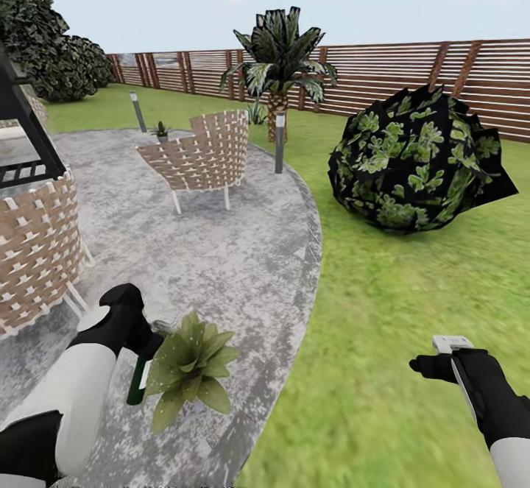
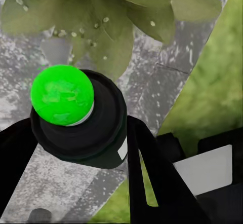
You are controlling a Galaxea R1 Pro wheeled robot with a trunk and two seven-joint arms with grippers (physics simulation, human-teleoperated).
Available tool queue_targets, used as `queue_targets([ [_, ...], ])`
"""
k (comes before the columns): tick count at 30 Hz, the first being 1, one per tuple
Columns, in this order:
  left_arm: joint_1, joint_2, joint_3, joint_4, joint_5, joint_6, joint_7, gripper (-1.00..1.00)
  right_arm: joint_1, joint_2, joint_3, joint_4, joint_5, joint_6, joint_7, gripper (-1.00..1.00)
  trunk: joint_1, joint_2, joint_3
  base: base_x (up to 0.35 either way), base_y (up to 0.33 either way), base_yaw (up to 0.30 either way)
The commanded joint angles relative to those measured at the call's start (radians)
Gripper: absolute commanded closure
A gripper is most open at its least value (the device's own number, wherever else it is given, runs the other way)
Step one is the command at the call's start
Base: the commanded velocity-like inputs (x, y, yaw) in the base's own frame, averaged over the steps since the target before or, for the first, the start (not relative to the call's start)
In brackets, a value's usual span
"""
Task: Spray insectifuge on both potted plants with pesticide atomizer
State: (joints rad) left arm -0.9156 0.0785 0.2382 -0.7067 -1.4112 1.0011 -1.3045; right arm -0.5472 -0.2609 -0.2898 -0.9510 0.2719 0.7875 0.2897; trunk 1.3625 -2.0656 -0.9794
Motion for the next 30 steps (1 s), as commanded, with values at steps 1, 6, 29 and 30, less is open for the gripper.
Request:
queue_targets([
  [1,0.02,-0.001,0.003,-0.001,-0.009,0.008,-0.009,1.0,0.0,0.0,-0.002,-0.001,0.01,0.004,0.009,-1.0,0.0,0.0,-0.001,0.0,0.0,0.152],
  [6,0.041,0.0,0.004,0.004,-0.009,0.008,-0.007,1.0,0.0,0.0,-0.002,-0.001,0.01,0.003,0.009,-1.0,0.0,0.0,-0.002,0.0,0.0,0.047],
  [29,0.242,-0.002,0.004,0.006,-0.009,0.007,-0.002,1.0,0.0,0.0,-0.002,-0.001,0.01,0.004,0.01,-1.0,0.0,0.0,-0.007,0.0,0.0,0.101],
  [30,0.248,-0.003,0.004,0.006,-0.009,0.007,-0.002,1.0,0.0,0.0,-0.002,-0.001,0.01,0.004,0.009,-1.0,0.0,0.0,-0.007,0.0,0.0,0.0],
])
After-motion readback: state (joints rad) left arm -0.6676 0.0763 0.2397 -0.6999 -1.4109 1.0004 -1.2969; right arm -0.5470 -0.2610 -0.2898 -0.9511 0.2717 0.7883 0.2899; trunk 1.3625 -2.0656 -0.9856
